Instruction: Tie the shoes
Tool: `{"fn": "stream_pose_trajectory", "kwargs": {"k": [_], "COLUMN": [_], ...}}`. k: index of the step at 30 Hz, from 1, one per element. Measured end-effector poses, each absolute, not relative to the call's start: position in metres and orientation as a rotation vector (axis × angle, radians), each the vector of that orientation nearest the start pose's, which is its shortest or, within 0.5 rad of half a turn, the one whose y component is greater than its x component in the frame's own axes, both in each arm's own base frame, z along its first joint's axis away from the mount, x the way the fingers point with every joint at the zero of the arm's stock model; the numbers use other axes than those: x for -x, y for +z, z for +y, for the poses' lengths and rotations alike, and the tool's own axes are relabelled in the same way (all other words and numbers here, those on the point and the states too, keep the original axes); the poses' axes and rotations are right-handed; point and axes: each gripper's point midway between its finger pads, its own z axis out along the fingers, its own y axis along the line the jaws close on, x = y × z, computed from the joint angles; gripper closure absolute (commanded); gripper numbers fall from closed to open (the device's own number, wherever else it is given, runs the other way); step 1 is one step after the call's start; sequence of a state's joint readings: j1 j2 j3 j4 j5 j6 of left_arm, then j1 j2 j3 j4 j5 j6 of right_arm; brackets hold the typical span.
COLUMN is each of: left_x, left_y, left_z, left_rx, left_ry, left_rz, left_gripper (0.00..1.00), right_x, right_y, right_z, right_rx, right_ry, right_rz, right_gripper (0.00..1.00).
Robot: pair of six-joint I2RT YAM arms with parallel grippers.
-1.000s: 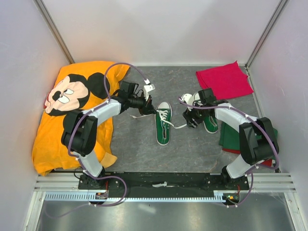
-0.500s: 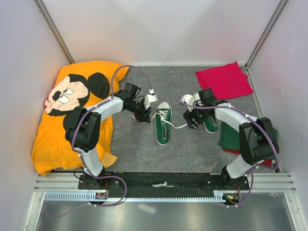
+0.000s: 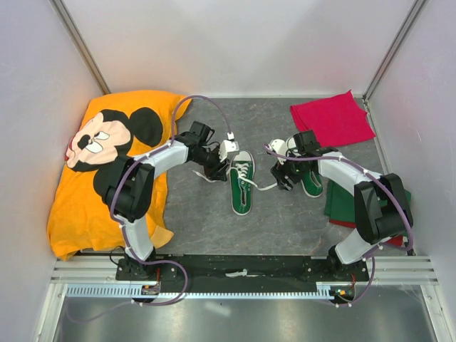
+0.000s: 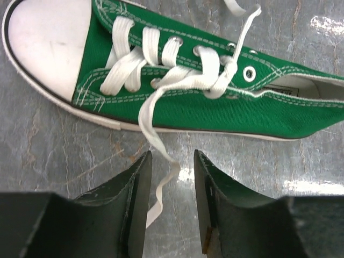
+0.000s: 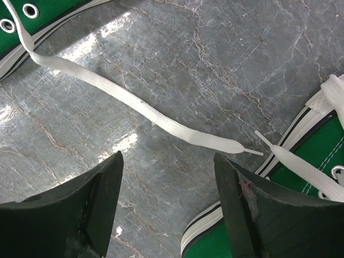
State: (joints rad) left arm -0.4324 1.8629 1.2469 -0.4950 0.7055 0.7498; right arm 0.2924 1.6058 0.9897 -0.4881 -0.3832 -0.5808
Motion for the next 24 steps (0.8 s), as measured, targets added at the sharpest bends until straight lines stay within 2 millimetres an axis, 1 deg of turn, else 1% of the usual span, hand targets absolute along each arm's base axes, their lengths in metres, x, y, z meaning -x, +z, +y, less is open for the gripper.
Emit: {"fn": "stream_pose_trajectory", "kwargs": {"k": [3,4,6,10,13,15,19,20,22,24], "left_x": [-0.33,-0.331,-0.332,-0.331,-0.322,-0.314,-0.301,-0.299,-0.296,-0.293], "left_y": [0.056,0.055,0.054,0.055,0.065,0.079,0.126,0.134,0.145,0.145], "left_z": [-0.257,-0.258,-0.258,-0.256,-0.257,-0.26,-0.269,-0.272,-0.276,-0.279], "left_rx": [-1.567,-1.572,-1.58,-1.595,-1.596,-1.586,-1.514,-1.494,-1.451,-1.406], "left_ry": [-0.802,-0.798,-0.785,-0.785,-0.836,-0.876,-0.963,-0.98,-1.012,-1.052], "left_rz": [1.926,1.924,1.923,1.912,1.881,1.838,1.697,1.671,1.635,1.626], "left_gripper": [0.73,0.87,0.97,0.99,0.98,0.98,0.98,0.98,0.98,0.98], "right_x": [-0.318,-0.318,-0.318,-0.32,-0.321,-0.321,-0.325,-0.326,-0.327,-0.328], "right_y": [0.05,0.05,0.048,0.048,0.048,0.047,0.046,0.046,0.044,0.041], "right_z": [0.142,0.142,0.142,0.139,0.137,0.137,0.136,0.137,0.139,0.141], "right_rx": [1.209,1.209,1.213,1.222,1.232,1.237,1.254,1.258,1.273,1.299], "right_ry": [0.409,0.409,0.407,0.381,0.37,0.364,0.336,0.334,0.327,0.319], "right_rz": [2.302,2.303,2.306,2.306,2.302,2.298,2.285,2.281,2.274,2.261], "right_gripper": [0.24,0.24,0.25,0.25,0.25,0.22,0.16,0.14,0.13,0.13]}}
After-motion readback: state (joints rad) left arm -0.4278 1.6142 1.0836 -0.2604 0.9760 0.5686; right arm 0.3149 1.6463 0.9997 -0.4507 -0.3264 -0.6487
